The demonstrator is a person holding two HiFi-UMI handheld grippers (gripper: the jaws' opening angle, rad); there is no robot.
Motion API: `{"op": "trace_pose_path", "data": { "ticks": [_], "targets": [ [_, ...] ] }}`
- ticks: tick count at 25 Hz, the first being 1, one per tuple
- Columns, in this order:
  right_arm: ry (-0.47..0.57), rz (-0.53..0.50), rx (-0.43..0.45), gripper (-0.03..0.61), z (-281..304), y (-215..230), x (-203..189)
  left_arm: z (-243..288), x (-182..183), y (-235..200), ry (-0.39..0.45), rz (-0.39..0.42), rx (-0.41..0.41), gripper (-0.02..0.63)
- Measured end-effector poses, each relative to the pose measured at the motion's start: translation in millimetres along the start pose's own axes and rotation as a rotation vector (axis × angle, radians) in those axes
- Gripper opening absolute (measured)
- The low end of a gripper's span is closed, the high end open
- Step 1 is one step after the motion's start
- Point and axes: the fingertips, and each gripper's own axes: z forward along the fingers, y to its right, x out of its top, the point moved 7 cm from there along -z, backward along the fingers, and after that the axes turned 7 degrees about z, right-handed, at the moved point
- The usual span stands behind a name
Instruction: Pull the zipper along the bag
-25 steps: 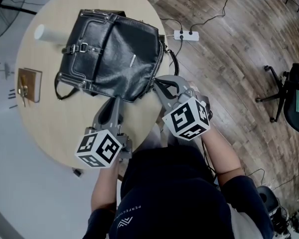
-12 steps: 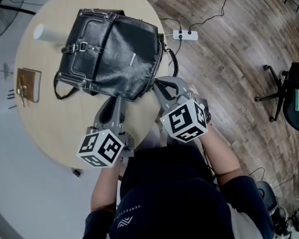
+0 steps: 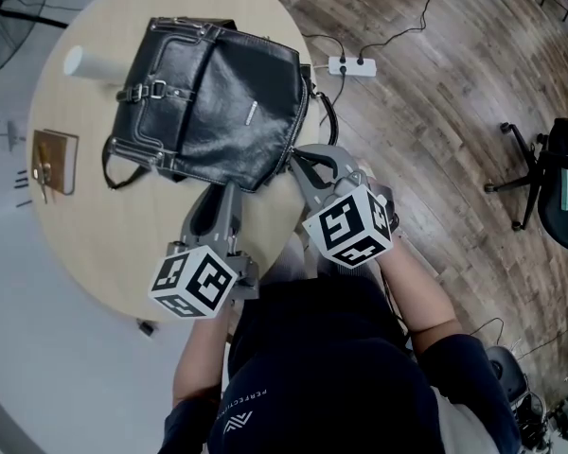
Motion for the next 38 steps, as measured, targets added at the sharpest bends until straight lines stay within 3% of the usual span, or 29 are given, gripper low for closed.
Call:
{"op": "trace_pose_path", "data": {
  "ticks": [1,5,11,25,38],
  "targets": [
    [0.001,-0.003,-0.001,0.012,0.0,0.1,0.0,1.3,-1.9,3.5,-0.010,-0.009,-0.018,0.172],
    [0.006,-0.013,-0.002,0.012,-0.9,-0.4,0.3,7.9,-10.1,15.6,-0.041,-0.014,-0.053,0.193],
    [0.002,-0.033,-0.014,0.011,-2.8,-1.1,1.7,13.0,-9.1,16.4,-0.055,0.019,-0.026,0.173],
    [-0.062,-0.159,-0.059,0.011,5.8,-7.5,8.8,5.4,-5.3,22.4,-0.033,0.041,-0.065,0.120],
    [-0.033,-0.083,-0.091,0.011,0.0,4.7,8.9,3.2,-6.5,22.4,-0.037,0.092,-0.050,0.112]
  ]
}}
